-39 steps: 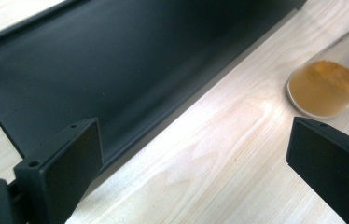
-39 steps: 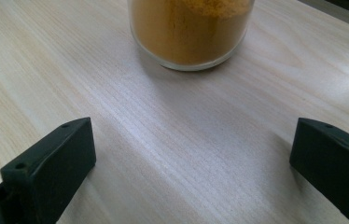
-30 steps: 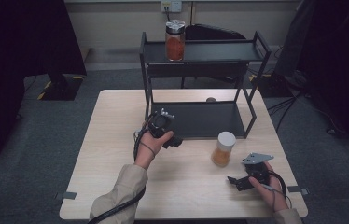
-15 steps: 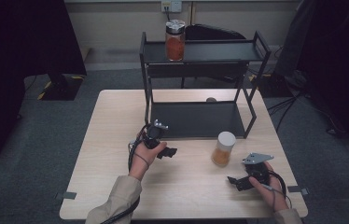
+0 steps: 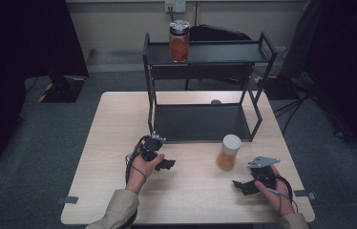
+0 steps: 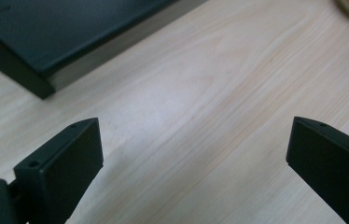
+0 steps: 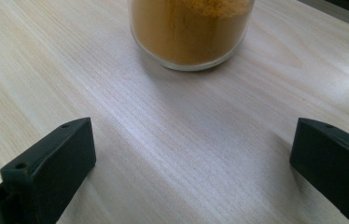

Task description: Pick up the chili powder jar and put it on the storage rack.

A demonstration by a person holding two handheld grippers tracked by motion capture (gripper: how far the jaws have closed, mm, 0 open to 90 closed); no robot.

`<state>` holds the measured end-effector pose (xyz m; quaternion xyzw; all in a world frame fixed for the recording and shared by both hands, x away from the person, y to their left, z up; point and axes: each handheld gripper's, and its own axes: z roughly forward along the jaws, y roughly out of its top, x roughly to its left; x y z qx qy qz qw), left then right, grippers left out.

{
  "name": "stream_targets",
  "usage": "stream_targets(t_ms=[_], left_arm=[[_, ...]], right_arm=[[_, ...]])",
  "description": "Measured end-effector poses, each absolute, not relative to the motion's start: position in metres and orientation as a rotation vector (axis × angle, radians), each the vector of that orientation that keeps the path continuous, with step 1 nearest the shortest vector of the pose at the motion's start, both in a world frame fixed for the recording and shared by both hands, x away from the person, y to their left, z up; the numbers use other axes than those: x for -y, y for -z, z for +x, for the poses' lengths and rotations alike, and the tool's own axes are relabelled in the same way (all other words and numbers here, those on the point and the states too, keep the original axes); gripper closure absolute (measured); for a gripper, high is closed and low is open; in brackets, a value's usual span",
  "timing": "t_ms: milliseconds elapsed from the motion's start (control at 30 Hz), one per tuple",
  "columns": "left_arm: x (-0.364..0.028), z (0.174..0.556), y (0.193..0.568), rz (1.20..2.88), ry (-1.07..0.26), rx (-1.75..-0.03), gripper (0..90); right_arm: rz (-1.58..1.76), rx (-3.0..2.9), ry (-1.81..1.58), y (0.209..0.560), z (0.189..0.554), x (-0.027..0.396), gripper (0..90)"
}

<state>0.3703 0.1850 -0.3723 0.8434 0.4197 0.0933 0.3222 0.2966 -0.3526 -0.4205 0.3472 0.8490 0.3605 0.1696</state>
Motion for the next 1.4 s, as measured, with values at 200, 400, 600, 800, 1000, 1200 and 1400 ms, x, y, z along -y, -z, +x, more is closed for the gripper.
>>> stream_targets(t_ms=[200,400,600,800,1000,1200,1400], left_arm=[[-0.194,0.363,0.385,2.213,-0.247,-1.115,2.9],[-0.204,0.353,0.394,2.206,-0.269,-1.129,2.1],[-0.209,0.343,0.394,2.232,-0.314,-1.117,2.7],[-0.213,0.329,0.400,2.255,-0.389,-1.083,0.0],[-0.225,0.315,0.413,2.186,-0.432,-1.052,0.0],[-0.238,0.303,0.427,2.129,-0.460,-1.000,0.0],[-0.238,0.303,0.427,2.129,-0.460,-1.000,0.0]], right_arm=[[0.987,-2.412,-1.025,0.421,0.297,0.353,0.0],[0.987,-2.412,-1.025,0.421,0.297,0.353,0.0],[0.987,-2.412,-1.025,0.421,0.296,0.353,0.0],[0.987,-2.412,-1.025,0.421,0.296,0.353,0.0],[0.987,-2.411,-1.024,0.421,0.296,0.352,0.0],[0.989,-2.412,-1.023,0.420,0.296,0.352,0.0],[0.989,-2.412,-1.023,0.420,0.296,0.352,0.0]])
